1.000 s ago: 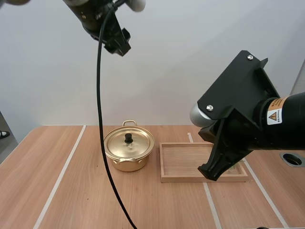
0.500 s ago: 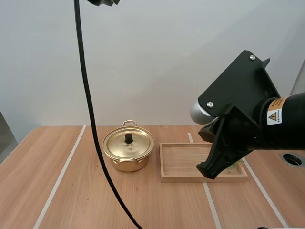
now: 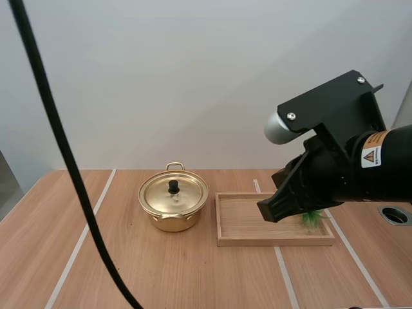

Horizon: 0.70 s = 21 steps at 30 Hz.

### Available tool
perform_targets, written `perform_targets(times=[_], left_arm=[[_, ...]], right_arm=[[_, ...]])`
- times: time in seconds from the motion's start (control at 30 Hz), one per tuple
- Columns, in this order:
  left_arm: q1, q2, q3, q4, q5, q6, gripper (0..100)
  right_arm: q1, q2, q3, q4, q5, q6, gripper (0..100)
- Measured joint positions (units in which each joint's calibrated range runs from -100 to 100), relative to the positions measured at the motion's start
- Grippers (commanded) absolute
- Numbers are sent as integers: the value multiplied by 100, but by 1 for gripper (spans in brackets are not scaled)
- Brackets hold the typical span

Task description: Open the pot, put the grape inside, and close it

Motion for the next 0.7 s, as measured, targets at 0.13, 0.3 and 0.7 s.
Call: perform_targets(times=[0.13, 0.3, 0.7], left_arm=[[0, -609, 590, 224, -216, -416, 0], [0, -1359, 1629, 837, -989, -1091, 0], [0, -3019, 4176, 1417, -2575, -2270, 0]], right_arm=[[-331, -131, 0, -257, 0, 711, 0], [-711, -598, 0, -374, -210, 1069, 0], [-1190, -1838, 0, -425, -2386, 1415, 0]])
